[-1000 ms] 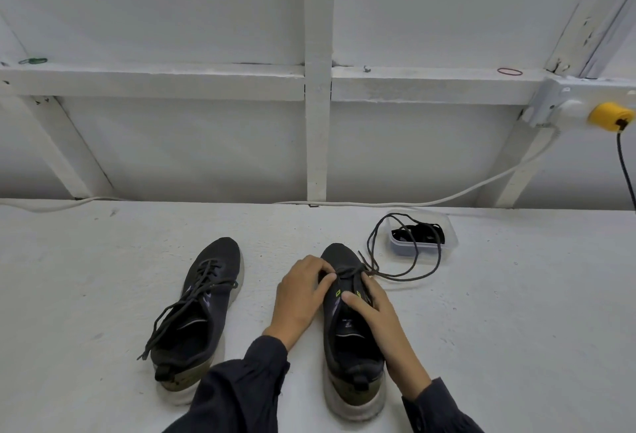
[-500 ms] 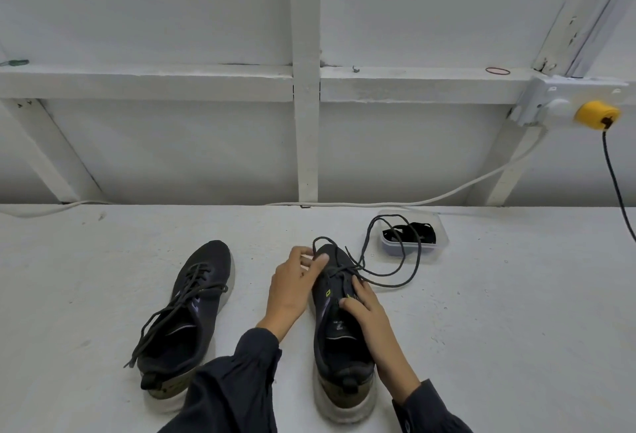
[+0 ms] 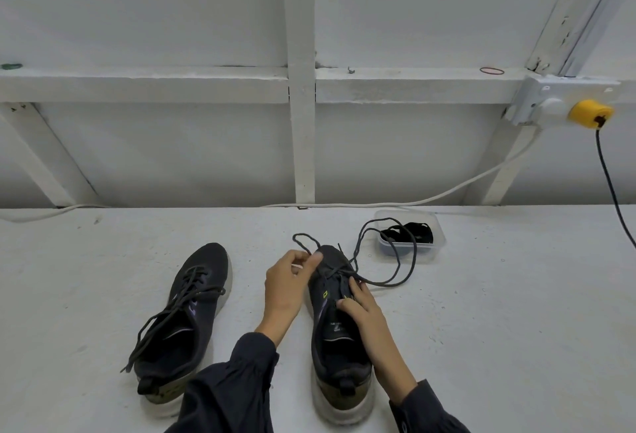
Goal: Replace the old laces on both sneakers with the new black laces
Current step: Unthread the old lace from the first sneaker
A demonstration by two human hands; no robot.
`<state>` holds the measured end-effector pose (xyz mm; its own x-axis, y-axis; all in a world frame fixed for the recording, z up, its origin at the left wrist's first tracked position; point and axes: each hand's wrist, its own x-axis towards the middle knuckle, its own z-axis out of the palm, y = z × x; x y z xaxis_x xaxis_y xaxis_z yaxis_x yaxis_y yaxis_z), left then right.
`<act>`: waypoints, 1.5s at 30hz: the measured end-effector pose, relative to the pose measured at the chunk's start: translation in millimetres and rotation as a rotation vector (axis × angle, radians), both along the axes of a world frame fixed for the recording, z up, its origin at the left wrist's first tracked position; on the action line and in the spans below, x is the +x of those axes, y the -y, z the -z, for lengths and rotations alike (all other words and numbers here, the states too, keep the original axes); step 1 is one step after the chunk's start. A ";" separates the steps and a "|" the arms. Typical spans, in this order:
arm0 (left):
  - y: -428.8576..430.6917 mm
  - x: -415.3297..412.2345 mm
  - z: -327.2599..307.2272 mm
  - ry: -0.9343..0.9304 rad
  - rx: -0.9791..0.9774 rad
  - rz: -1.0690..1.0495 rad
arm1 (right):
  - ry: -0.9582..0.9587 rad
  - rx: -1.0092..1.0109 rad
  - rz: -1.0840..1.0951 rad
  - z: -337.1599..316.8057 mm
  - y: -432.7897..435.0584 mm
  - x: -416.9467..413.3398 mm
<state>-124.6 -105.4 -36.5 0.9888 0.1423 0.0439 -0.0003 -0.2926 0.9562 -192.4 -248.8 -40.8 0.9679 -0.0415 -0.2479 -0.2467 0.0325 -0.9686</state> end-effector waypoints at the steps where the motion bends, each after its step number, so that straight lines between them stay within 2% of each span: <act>1: 0.6 -4.1 5.5 -0.024 0.017 0.023 | -0.004 -0.004 -0.002 -0.8 -0.3 0.2; 6: -1.4 0.3 6.3 0.058 0.130 0.037 | -0.014 -0.012 0.009 -3.7 -1.3 -0.9; 11: -5.5 11.3 -35.3 0.203 -0.057 -0.151 | -0.015 -0.019 0.012 -2.7 -0.9 -1.9; 14: -3.6 9.3 -24.9 0.072 -0.080 -0.083 | -0.005 -0.010 0.011 -2.7 -1.7 -1.3; 17: 2.2 -0.6 2.7 -0.071 -0.015 0.021 | -0.009 0.000 0.019 -5.2 -2.2 -1.8; 21: 5.2 -2.7 11.0 -0.017 0.059 0.022 | -0.017 0.002 0.031 -4.7 -3.3 -1.0; 27: -1.4 8.8 -28.1 0.186 -0.142 -0.216 | -0.019 -0.011 -0.006 1.6 0.7 -0.5; 33: 1.0 0.0 0.9 -0.056 -0.053 -0.003 | -0.006 0.014 -0.002 -1.2 0.5 -1.2; 35: 3.4 -3.6 11.1 -0.065 0.011 0.053 | -0.006 0.033 0.003 -2.8 0.5 -1.2; 37: 2.8 0.2 5.6 -0.008 0.025 0.013 | -0.012 0.027 0.006 -0.8 -0.1 -0.9; 42: -12.2 16.2 -34.8 0.197 -0.121 -0.249 | -0.013 -0.006 0.010 0.9 -2.5 -0.3; 45: -11.2 16.1 -30.9 0.104 -0.114 -0.193 | 0.001 -0.022 -0.001 0.3 -3.1 -1.4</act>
